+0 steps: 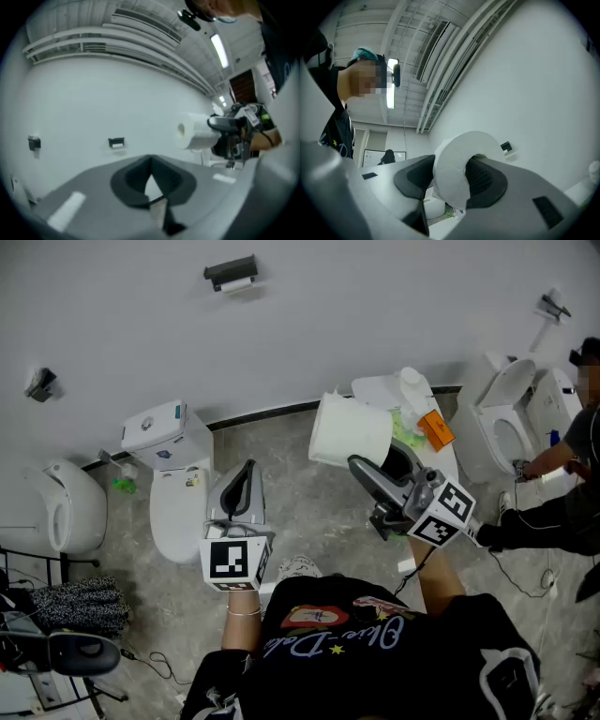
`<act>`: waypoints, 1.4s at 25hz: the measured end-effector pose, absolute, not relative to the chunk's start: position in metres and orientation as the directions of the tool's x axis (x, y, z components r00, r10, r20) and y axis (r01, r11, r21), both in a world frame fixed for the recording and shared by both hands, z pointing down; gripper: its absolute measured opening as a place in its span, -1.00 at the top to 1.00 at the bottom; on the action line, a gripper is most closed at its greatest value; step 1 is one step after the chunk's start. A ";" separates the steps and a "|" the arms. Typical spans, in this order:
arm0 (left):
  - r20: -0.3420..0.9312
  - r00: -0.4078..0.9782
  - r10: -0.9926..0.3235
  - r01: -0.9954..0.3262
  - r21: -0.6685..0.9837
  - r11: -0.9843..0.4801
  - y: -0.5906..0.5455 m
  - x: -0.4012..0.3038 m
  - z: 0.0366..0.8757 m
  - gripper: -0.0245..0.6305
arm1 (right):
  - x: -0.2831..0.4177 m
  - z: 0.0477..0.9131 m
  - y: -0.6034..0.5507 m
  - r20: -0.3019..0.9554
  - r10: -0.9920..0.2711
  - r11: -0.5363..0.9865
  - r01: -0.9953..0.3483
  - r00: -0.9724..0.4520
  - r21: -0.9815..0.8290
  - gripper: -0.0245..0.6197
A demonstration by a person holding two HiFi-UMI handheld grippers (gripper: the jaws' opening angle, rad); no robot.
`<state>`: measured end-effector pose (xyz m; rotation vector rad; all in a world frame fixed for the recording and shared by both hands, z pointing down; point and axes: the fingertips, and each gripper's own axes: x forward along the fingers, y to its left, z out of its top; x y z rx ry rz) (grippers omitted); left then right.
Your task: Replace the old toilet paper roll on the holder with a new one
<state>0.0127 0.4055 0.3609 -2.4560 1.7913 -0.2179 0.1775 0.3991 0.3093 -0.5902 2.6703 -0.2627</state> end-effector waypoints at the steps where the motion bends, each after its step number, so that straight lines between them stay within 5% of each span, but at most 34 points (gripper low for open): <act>1: 0.045 0.322 -0.946 -0.932 -0.160 -0.325 0.401 0.016 0.357 0.93 | 0.179 0.310 0.399 -0.339 -0.455 0.886 -0.379 -0.823 -0.268 0.27; 8: 0.013 0.390 -0.921 -0.915 -0.101 -0.390 0.337 0.008 0.366 0.93 | 0.168 0.323 0.351 -0.314 -0.513 0.854 -0.436 -0.799 -0.285 0.27; 18: 0.029 0.469 -0.883 -0.855 -0.237 -0.462 0.120 -0.037 0.377 0.93 | 0.093 0.320 0.148 -0.341 -0.512 0.858 -0.450 -0.788 -0.247 0.27; 25: -0.002 0.549 -0.836 -0.825 -0.160 -0.542 -0.016 -0.068 0.347 0.93 | 0.048 0.296 0.020 -0.357 -0.547 0.837 -0.483 -0.757 -0.258 0.27; 35: 0.044 0.532 -0.846 -0.838 -0.118 -0.533 -0.087 -0.077 0.350 0.93 | 0.041 0.287 -0.053 -0.336 -0.546 0.837 -0.479 -0.768 -0.266 0.27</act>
